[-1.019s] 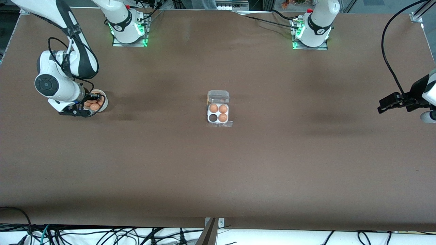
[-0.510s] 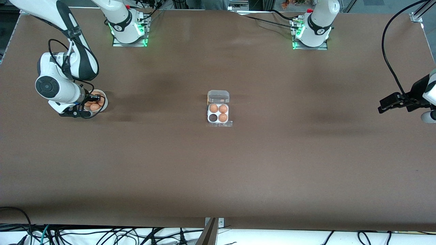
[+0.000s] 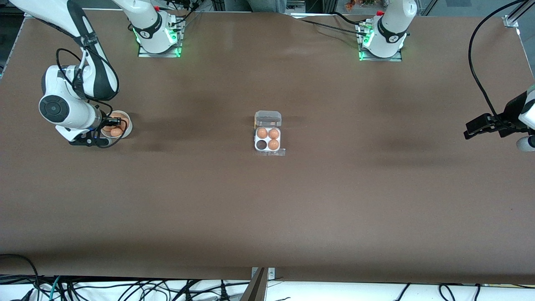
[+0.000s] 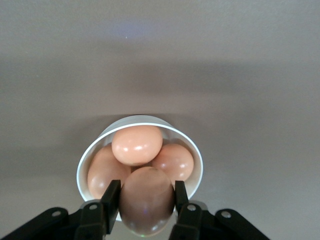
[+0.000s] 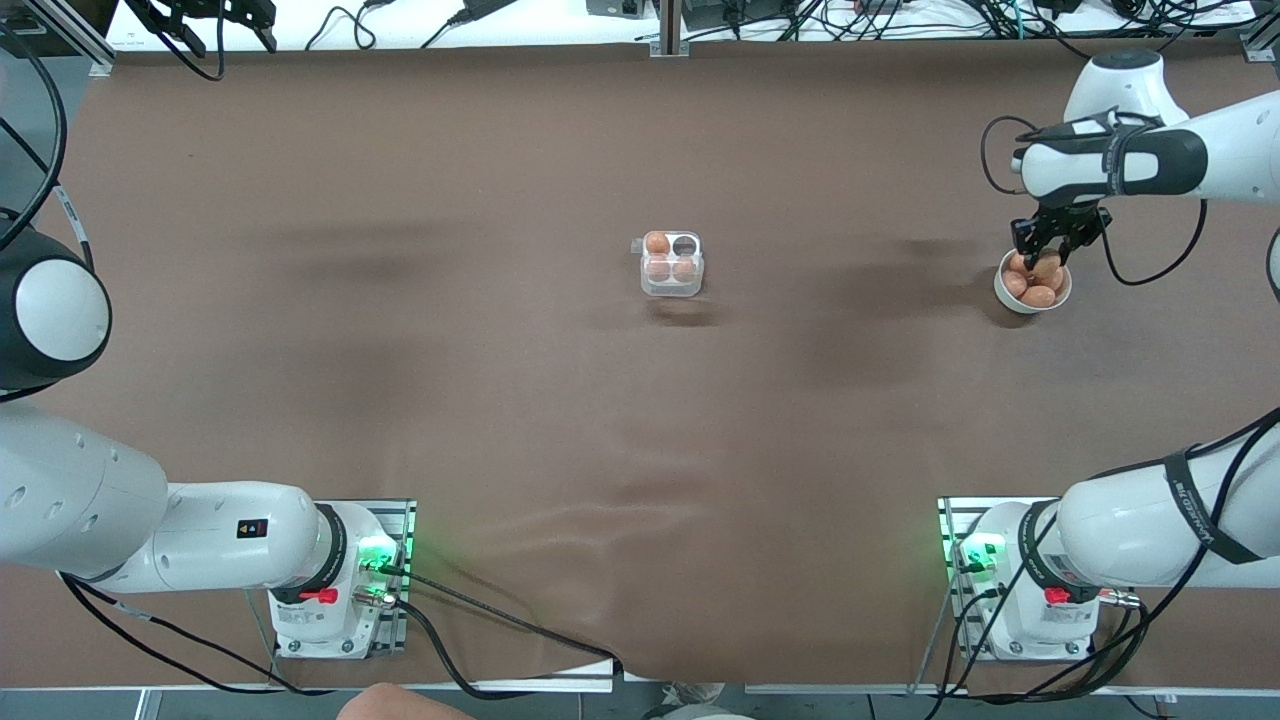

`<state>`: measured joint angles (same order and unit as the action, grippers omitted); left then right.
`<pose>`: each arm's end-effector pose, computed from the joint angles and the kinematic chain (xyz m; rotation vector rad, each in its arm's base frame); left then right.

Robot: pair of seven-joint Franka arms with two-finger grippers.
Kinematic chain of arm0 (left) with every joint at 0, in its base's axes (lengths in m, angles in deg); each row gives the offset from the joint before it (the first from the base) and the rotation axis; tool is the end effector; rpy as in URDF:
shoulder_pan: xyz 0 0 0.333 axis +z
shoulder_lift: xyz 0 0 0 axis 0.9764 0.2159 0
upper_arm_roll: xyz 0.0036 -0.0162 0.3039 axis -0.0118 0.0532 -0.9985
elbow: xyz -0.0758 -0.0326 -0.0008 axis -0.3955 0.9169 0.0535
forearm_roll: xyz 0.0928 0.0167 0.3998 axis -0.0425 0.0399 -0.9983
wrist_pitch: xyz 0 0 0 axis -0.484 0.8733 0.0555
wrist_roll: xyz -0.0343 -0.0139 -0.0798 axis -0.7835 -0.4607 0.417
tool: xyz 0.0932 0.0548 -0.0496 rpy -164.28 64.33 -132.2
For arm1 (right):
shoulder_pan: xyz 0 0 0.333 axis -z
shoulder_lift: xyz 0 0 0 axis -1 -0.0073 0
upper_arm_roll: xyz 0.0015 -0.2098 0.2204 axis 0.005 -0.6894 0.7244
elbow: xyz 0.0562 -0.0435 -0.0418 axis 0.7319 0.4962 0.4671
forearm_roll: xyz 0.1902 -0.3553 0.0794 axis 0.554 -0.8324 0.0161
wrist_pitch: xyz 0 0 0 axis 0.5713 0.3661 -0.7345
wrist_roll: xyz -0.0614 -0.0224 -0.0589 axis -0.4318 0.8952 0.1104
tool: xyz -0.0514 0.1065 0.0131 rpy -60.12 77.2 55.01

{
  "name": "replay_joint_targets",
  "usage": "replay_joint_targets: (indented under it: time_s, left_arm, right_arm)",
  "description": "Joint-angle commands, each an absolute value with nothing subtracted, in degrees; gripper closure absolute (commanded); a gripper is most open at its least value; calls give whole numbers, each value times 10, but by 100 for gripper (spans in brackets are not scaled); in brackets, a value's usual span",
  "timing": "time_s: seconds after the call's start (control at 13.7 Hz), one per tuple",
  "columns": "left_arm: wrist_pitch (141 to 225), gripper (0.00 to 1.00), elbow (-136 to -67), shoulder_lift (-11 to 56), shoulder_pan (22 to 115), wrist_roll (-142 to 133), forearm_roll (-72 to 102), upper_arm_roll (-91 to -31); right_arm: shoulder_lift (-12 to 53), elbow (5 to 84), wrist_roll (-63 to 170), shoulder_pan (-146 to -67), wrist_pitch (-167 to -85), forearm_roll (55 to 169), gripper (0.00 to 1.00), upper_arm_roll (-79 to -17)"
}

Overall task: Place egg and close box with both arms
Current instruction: 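Close the right gripper on one brown egg and lift it, then carry the egg with the right gripper to the clear egg box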

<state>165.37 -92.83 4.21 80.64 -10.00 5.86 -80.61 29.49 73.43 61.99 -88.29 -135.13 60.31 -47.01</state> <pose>0.6185 0.0482 0.5306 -3.1377 -0.1508 -0.0216 0.5159 -0.0647 0.2066 2.9066 0.0348 -0.4426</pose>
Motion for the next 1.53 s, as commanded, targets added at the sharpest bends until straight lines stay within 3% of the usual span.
replay_joint_targets:
  time_s: [0.0, 0.51, 0.95, 1.46]
  left_arm:
    - [1643, 0, -910, 51, 810, -112, 45, -804]
    - [1644, 0, -910, 51, 810, -112, 45, -804]
    - [1644, 0, -910, 51, 809, -112, 25, -802]
    - [1644, 0, -910, 51, 810, -113, 25, -802]
  right_arm:
    - [286, 686, 615, -897, -1296, 602, 69, -467]
    - [269, 605, 632, -934, -1256, 689, 70, -400]
    - [194, 478, 825, -1076, -1208, 741, 70, -400]
    - [77, 321, 1068, -1223, -1215, 795, 70, -400]
